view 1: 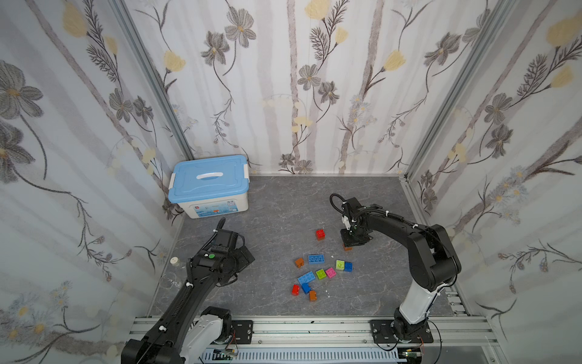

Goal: Assemble the letter h with lego
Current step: Assemble the lego brick with the lego brick.

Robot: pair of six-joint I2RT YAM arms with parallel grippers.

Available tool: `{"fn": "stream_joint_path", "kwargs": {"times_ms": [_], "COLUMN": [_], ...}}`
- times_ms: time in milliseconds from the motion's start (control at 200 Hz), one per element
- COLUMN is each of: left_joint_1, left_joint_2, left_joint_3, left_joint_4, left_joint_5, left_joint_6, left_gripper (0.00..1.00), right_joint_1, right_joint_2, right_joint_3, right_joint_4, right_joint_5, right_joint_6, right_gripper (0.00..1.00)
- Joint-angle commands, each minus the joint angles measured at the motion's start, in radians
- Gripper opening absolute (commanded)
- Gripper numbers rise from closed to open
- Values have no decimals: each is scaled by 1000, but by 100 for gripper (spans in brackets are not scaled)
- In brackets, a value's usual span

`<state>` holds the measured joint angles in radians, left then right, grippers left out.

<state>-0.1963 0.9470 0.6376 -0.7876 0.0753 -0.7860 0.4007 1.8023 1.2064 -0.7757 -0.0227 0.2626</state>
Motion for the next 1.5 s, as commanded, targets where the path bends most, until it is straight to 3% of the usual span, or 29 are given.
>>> {"fn": "stream_joint_path", "kwargs": {"times_ms": [0, 764, 1239, 1494], "left_joint_1": [0, 0, 0, 0], "left_joint_2": [-4, 1, 0, -4], "left_joint_3": [-1, -2, -2, -6], "left_joint_4": [8, 14, 17, 20], "left_joint_5": [1, 11, 18, 22], "left_joint_6": [1, 5, 7, 5], "left_gripper": [100, 100, 100, 100], "right_joint_1": [3, 2, -7, -20], "right_joint_2": [20, -28, 82, 93], "right_joint_3": [-7, -30, -44, -23], "right_joint_4": [-22, -88, -58, -82], "right_joint_5": [-20, 33, -1, 51], "right_joint_6": [-9, -35, -39, -37], "right_gripper": [30, 29, 30, 29]}}
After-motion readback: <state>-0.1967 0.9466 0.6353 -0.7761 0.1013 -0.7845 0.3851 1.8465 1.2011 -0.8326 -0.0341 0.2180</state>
